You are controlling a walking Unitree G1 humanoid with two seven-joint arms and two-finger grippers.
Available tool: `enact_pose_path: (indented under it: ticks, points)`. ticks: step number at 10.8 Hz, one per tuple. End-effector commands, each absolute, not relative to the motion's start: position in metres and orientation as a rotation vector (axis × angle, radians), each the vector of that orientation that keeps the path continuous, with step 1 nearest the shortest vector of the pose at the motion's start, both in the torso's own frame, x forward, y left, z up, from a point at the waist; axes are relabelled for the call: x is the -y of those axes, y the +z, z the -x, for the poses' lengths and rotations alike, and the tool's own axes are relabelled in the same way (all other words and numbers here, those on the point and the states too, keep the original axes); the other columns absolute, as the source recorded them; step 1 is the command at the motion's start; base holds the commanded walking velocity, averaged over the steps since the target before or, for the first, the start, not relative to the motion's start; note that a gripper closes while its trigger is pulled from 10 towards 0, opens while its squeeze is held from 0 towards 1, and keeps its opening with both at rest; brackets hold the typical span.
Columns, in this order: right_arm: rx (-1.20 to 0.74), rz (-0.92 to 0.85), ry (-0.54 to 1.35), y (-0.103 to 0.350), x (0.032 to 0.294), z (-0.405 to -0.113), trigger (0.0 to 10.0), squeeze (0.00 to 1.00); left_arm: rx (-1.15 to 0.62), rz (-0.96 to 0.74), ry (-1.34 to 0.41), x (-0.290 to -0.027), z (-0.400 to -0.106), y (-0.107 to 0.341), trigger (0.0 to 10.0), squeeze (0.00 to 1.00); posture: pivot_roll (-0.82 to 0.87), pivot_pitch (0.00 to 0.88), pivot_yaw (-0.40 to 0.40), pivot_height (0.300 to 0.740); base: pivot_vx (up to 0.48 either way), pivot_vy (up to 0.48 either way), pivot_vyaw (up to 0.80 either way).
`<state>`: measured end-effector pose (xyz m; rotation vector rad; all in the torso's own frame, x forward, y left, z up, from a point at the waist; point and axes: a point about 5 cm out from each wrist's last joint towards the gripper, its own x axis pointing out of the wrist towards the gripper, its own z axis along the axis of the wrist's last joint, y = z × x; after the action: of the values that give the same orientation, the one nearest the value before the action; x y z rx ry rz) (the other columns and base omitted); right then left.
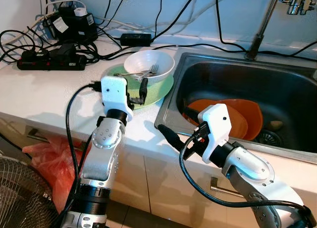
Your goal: Kitchen organization
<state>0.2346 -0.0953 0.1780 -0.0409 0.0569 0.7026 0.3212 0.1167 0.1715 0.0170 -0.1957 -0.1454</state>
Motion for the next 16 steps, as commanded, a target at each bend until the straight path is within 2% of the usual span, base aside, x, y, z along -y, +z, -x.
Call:
enact_pose_path:
  ticks: [1, 9, 10, 12, 13, 16]
  points:
    - [-0.044, 0.043, 0.709, 0.181, 0.095, -0.235, 10.0, 0.0, 0.205, -0.041, -0.149, -0.117, -0.325, 0.172, 10.0, 0.0, -0.13, 0.0, 0.038, 0.74, 0.0, 0.0, 0.0]
    - [-0.036, 0.047, 0.668, 0.183, 0.101, -0.234, 10.0, 0.0, 0.252, -0.055, -0.124, -0.121, -0.35, 0.168, 10.0, 0.0, -0.18, 0.0, 0.06, 0.74, 0.0, 0.0, 0.0]
    - [-0.035, 0.049, 0.666, 0.183, 0.101, -0.233, 10.0, 0.0, 0.257, -0.051, -0.123, -0.121, -0.351, 0.168, 5.0, 0.0, -0.18, 0.0, 0.06, 0.74, 0.0, 0.0, 0.0]
    - [-0.034, 0.05, 0.665, 0.183, 0.101, -0.234, 10.0, 0.0, 0.267, -0.047, -0.126, -0.121, -0.353, 0.168, 0.8, 0.0, -0.18, 0.0, 0.062, 0.74, 0.0, 0.0, 0.0]
    - [-0.033, 0.05, 0.666, 0.183, 0.101, -0.233, 10.0, 0.0, 0.27, -0.048, -0.129, -0.121, -0.354, 0.168, 0.1, 0.0, -0.18, 0.0, 0.064, 0.74, 0.0, 0.0, 0.0]
    - [-0.032, 0.048, 0.665, 0.183, 0.1, -0.232, 10.0, 0.0, 0.279, -0.046, -0.136, -0.119, -0.355, 0.168, 0.0, 0.0, -0.19, 0.0, 0.069, 0.74, 0.0, 0.0, 0.0]
